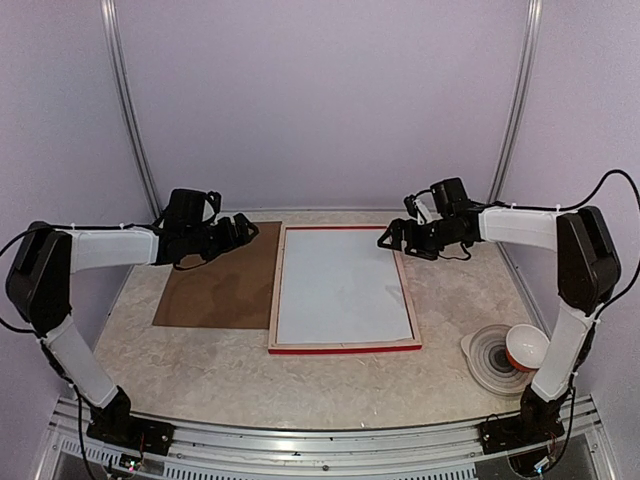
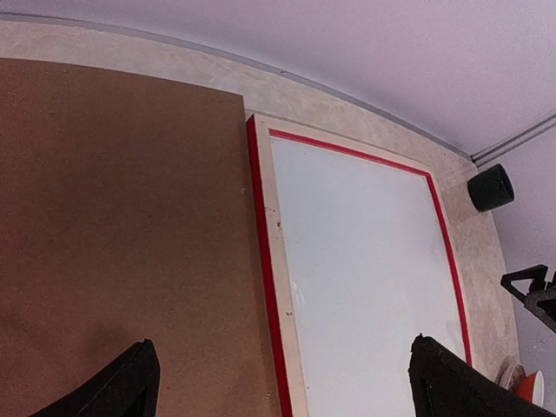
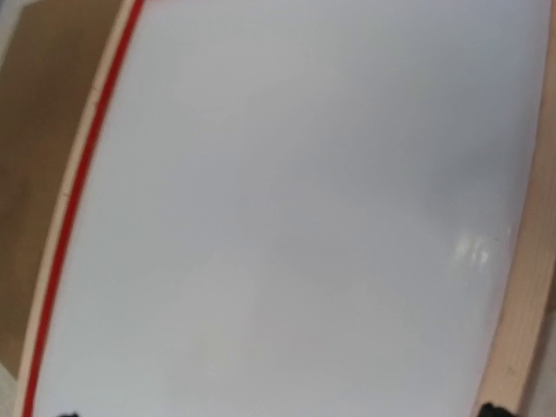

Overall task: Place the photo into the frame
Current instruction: Place the photo on the mat board, then adjust the frame body at the center of the board.

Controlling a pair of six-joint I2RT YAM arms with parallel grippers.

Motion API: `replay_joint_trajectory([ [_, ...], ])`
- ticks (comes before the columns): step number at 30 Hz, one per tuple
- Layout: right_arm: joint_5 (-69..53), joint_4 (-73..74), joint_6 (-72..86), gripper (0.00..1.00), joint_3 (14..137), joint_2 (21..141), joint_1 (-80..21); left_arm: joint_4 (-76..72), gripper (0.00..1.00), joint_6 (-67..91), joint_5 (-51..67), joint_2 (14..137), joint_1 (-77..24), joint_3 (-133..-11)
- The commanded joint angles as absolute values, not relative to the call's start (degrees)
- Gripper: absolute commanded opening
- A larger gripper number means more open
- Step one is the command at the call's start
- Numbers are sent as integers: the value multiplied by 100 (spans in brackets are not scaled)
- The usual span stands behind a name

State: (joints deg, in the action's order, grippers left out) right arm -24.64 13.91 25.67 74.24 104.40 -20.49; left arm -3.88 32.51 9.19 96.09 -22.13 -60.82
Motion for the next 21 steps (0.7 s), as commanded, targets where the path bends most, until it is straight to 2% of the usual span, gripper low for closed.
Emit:
replay_joint_trajectory([
  [1,-1769,2015,2390,99,7744,10703,-2499,-389,99,3276,479,9234,-1928,-5756],
  [6,-998,2733,2355,99,7790,10691,-3017,-586,99,3787,187,8906,-1666,-5202],
  [13,-408,3280,2495,99,6961,9879,-3687,-506,99,3895,218,8613,-1567,-4986],
  [21,-683,3029,2779,99,5801,9009,-3973,-571,99,4146,27,8416,-1396,-4719],
])
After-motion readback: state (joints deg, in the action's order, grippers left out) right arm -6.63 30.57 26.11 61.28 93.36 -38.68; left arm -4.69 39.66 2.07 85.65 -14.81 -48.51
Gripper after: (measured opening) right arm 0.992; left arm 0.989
